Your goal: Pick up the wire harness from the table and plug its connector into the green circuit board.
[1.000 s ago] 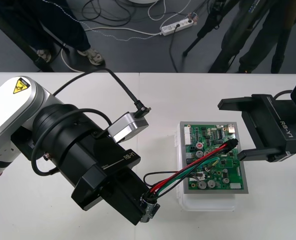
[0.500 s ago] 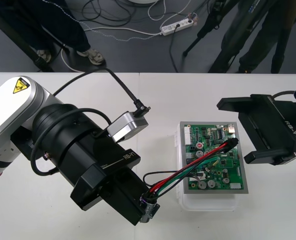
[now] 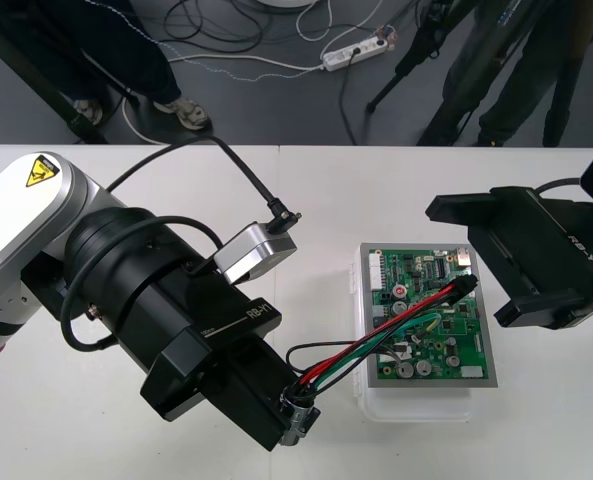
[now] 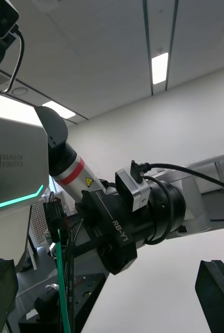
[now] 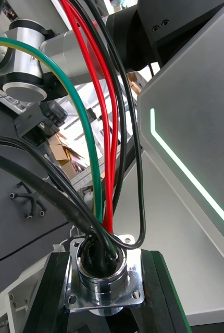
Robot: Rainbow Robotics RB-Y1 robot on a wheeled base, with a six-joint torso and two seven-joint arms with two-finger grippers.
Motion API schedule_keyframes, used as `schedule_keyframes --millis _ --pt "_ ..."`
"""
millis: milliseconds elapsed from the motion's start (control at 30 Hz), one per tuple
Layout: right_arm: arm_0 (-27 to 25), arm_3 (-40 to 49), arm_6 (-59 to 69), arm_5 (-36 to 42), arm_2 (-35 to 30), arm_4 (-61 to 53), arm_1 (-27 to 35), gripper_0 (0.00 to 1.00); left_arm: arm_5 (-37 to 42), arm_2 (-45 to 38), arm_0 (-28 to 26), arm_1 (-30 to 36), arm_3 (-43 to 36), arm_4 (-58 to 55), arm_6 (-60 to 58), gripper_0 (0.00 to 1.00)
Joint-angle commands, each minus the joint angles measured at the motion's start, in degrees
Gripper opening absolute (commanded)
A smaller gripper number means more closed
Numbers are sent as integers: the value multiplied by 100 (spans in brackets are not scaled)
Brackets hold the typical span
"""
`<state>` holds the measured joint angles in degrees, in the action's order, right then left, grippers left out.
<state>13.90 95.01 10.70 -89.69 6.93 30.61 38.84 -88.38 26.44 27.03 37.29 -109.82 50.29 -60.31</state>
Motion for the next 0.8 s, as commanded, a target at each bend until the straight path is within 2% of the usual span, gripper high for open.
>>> schedule_keyframes --millis 33,433,667,800 --pt "192 158 187 -31 186 -257 97 100 -162 90 215 -3 -49 -116 -271 0" --pt "130 607 293 -31 239 -433 88 100 -162 90 206 -20 -49 -125 -271 0" --pt "130 721 310 -31 705 -653 97 100 -162 90 215 -20 -57 -142 -271 0" --pt "121 721 319 -31 749 -670 97 100 -162 90 215 -20 -49 -151 -271 0"
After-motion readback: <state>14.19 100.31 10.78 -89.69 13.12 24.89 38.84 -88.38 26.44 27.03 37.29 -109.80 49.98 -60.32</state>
